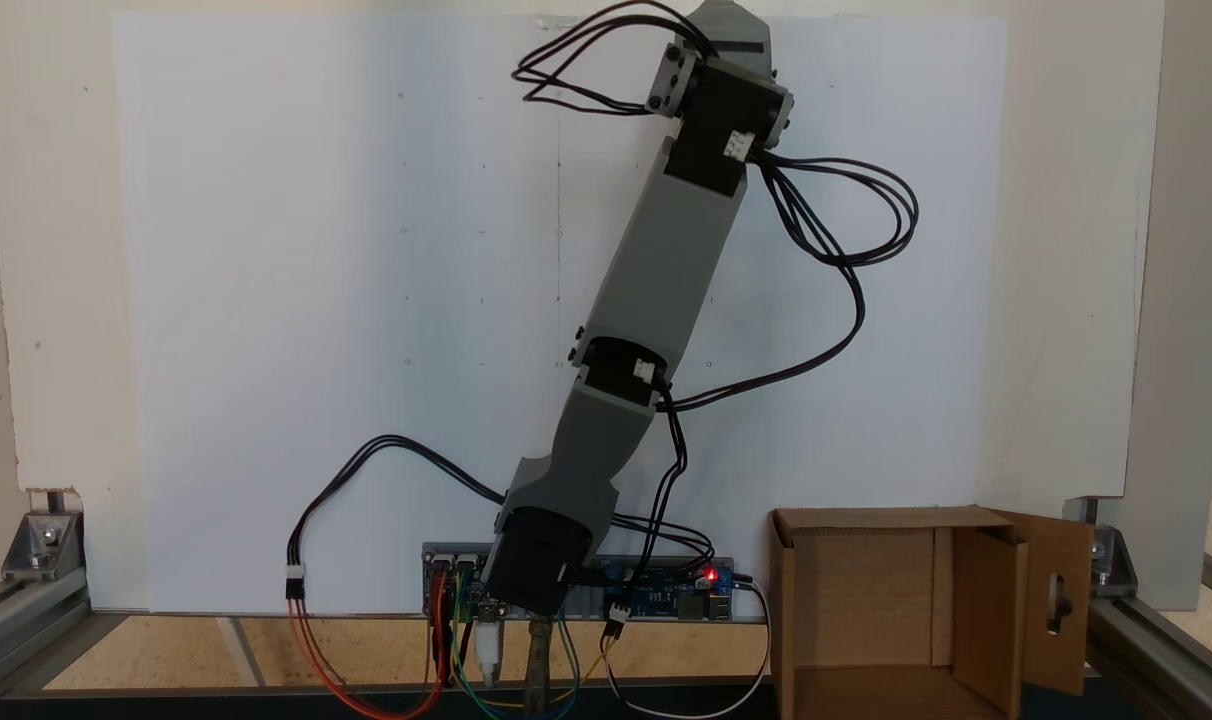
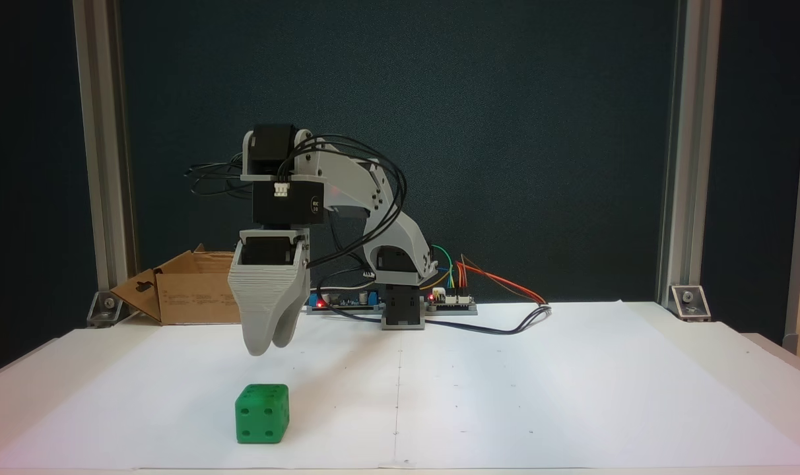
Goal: Grasp a green dice and put it in the bin.
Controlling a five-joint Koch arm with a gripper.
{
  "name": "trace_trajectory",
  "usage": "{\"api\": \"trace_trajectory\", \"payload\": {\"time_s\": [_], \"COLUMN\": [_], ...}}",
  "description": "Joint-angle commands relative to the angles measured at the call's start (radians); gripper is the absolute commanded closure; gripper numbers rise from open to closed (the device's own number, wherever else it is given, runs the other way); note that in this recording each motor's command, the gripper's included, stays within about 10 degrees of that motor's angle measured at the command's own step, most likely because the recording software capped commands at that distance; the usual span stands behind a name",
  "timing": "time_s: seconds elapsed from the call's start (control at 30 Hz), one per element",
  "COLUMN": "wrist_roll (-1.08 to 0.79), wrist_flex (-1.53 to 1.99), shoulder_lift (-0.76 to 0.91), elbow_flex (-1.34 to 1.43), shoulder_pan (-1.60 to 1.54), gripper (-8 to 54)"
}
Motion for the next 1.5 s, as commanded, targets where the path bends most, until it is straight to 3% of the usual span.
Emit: {"api": "trace_trajectory", "payload": {"time_s": [0.0, 1.47], "wrist_roll": [-0.034, -0.035], "wrist_flex": [0.026, -0.08], "shoulder_lift": [0.014, -0.144], "elbow_flex": [-0.064, -0.08], "shoulder_pan": [-0.003, 0.029], "gripper": [1.7, 2.5]}}
